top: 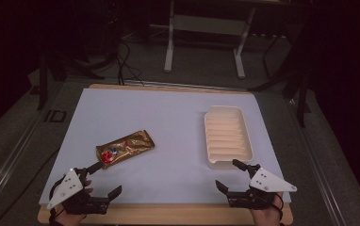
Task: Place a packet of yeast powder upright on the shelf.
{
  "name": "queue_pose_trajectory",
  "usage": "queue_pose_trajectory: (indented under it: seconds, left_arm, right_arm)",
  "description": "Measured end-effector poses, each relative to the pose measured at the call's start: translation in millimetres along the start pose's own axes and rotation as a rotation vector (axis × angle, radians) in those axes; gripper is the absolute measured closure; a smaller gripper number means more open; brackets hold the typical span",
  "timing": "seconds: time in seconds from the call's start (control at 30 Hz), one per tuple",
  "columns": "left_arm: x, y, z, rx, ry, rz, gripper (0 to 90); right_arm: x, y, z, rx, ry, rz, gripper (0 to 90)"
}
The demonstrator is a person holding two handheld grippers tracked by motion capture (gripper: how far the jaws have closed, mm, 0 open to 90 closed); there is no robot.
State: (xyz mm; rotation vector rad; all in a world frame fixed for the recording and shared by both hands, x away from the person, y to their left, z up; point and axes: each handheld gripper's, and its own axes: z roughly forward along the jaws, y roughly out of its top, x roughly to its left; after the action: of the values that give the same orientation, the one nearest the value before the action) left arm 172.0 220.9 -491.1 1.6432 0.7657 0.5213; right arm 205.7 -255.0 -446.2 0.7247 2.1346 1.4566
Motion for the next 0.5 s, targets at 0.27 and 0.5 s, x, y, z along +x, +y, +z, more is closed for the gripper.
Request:
queue_pose_trajectory:
  seconds: [0.27, 0.5]
  left_arm:
    - [-4.0, 0.9, 3.1, 0.025, -0.050, 0.017, 2.3]
    - [-9.6, 5.7, 3.2, 0.061, -0.049, 0.014, 2.4]
  right_arm:
    - [-0.8, 0.8, -0.5, -0.034, 0.022, -0.032, 15.2]
    - [4.0, 5.0, -0.6, 0.015, 0.047, -0.011, 14.3]
